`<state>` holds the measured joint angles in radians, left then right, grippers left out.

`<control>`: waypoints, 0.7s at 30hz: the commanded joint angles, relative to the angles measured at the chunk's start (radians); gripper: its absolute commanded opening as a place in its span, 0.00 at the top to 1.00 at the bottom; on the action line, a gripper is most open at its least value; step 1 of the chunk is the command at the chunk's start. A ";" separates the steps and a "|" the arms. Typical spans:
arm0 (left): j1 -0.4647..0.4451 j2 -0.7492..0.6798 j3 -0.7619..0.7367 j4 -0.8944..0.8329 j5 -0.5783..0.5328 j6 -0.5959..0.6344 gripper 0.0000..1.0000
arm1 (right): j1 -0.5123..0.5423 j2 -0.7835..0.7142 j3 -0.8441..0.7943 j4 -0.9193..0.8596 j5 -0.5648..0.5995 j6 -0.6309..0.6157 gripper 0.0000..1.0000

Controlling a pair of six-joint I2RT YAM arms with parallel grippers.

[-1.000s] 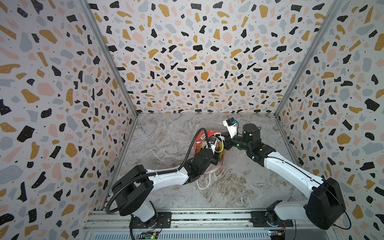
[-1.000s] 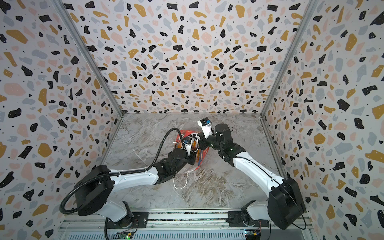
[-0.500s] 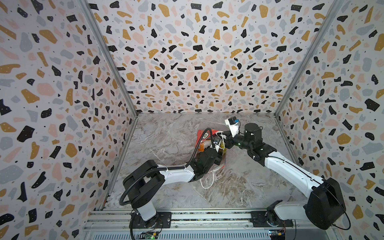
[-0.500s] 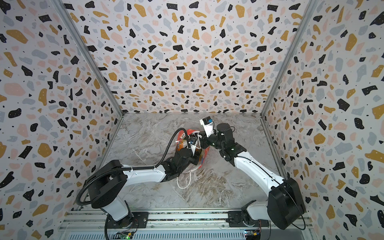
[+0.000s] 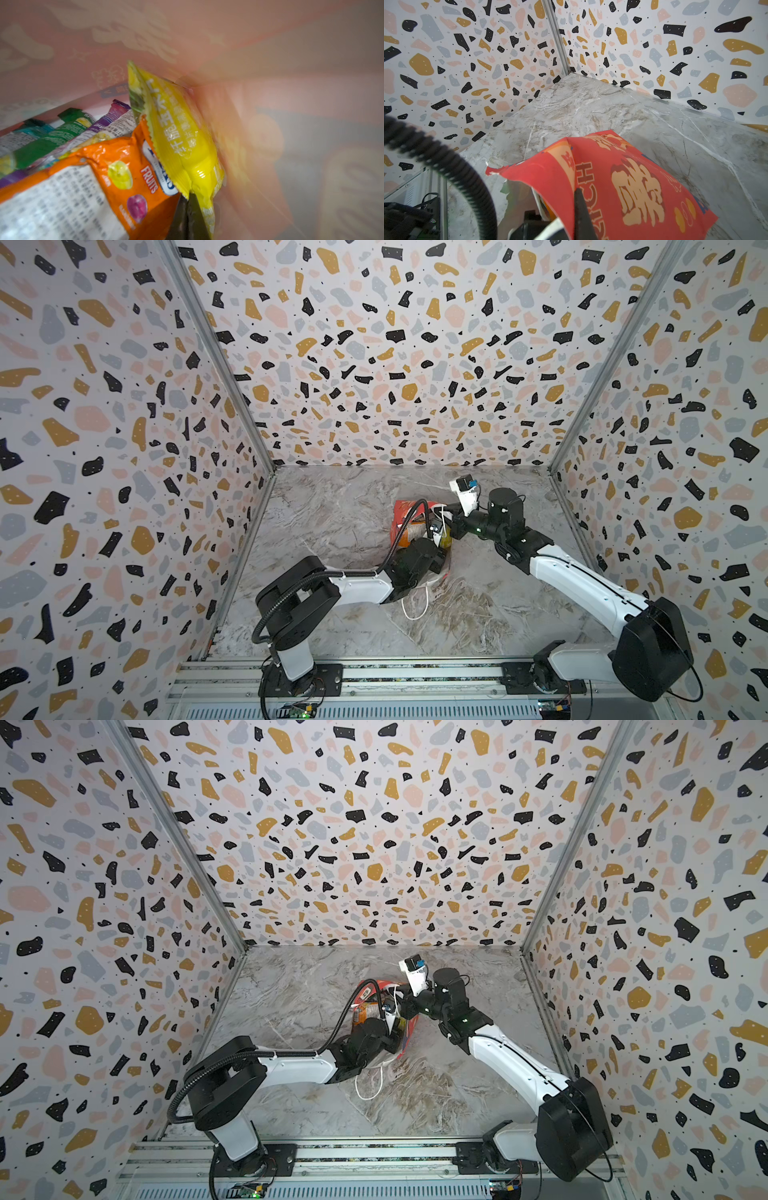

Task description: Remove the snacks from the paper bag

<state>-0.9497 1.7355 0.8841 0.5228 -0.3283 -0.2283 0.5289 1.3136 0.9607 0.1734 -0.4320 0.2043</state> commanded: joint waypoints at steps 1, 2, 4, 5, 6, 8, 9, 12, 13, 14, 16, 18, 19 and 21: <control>0.017 -0.036 0.009 -0.012 -0.018 -0.001 1.00 | -0.005 -0.061 0.005 0.074 0.004 0.020 1.00; 0.017 -0.049 0.006 -0.013 -0.016 0.000 1.00 | -0.007 -0.062 0.002 0.076 0.009 0.021 1.00; 0.017 -0.076 0.003 -0.018 -0.012 0.000 1.00 | -0.008 -0.062 -0.002 0.080 0.013 0.025 1.00; 0.017 -0.090 0.000 -0.021 -0.009 0.001 1.00 | -0.010 -0.062 0.000 0.078 0.013 0.027 1.00; 0.016 -0.103 -0.003 -0.021 -0.007 0.002 1.00 | -0.013 -0.062 0.000 0.078 0.014 0.029 1.00; 0.016 -0.135 -0.010 -0.024 0.001 0.008 1.00 | -0.014 -0.064 -0.003 0.080 0.016 0.032 1.00; 0.017 -0.149 -0.015 -0.022 0.004 0.009 1.00 | -0.014 -0.065 -0.007 0.085 0.019 0.032 1.00; 0.017 -0.193 -0.033 -0.018 0.021 0.010 1.00 | -0.017 -0.064 -0.007 0.088 0.025 0.034 1.00; 0.017 -0.208 -0.036 -0.020 0.026 0.009 1.00 | -0.018 -0.059 -0.007 0.088 0.025 0.035 1.00; 0.016 -0.222 -0.040 -0.024 0.033 0.009 1.00 | -0.020 -0.056 -0.007 0.088 0.025 0.037 1.00; 0.015 -0.254 -0.053 -0.023 0.043 0.010 1.00 | -0.024 -0.051 -0.008 0.091 0.027 0.038 1.00; 0.015 -0.285 -0.064 -0.025 0.048 0.011 1.00 | -0.028 -0.045 -0.008 0.094 0.027 0.043 1.00; 0.015 -0.298 -0.069 -0.027 0.052 0.015 1.00 | -0.030 -0.043 -0.008 0.096 0.026 0.045 1.00; 0.014 -0.321 -0.075 -0.034 0.058 0.020 1.00 | -0.033 -0.036 -0.008 0.100 0.026 0.049 1.00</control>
<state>-0.9428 1.4555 0.8219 0.4625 -0.2771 -0.2260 0.5129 1.3087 0.9470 0.1997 -0.4191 0.2321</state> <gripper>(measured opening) 0.047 0.051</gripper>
